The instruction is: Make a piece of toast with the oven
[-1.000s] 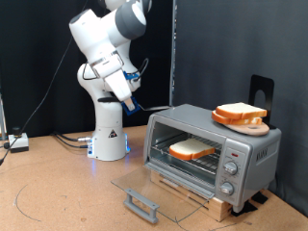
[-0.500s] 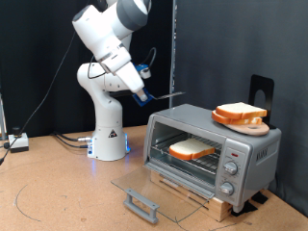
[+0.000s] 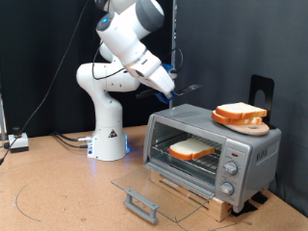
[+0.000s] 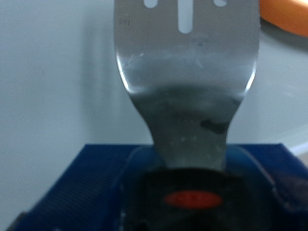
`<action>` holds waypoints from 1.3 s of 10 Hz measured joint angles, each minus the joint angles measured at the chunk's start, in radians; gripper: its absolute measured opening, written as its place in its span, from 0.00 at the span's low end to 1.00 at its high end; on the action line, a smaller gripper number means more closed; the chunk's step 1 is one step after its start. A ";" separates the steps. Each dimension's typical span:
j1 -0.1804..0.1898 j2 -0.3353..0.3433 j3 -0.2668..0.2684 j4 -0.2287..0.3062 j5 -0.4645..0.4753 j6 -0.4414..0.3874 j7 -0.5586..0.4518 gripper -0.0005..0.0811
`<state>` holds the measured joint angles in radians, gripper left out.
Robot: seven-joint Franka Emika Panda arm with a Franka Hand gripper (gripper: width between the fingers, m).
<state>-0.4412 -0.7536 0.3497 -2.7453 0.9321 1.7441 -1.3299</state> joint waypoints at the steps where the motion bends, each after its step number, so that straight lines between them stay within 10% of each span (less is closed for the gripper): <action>1: 0.015 -0.014 0.040 -0.014 0.032 0.020 0.021 0.49; 9: 0.144 -0.079 0.357 -0.069 0.261 0.169 0.160 0.49; 13: 0.152 -0.084 0.412 -0.072 0.330 0.205 0.170 0.61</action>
<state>-0.2889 -0.8377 0.7617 -2.8174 1.2619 1.9494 -1.1596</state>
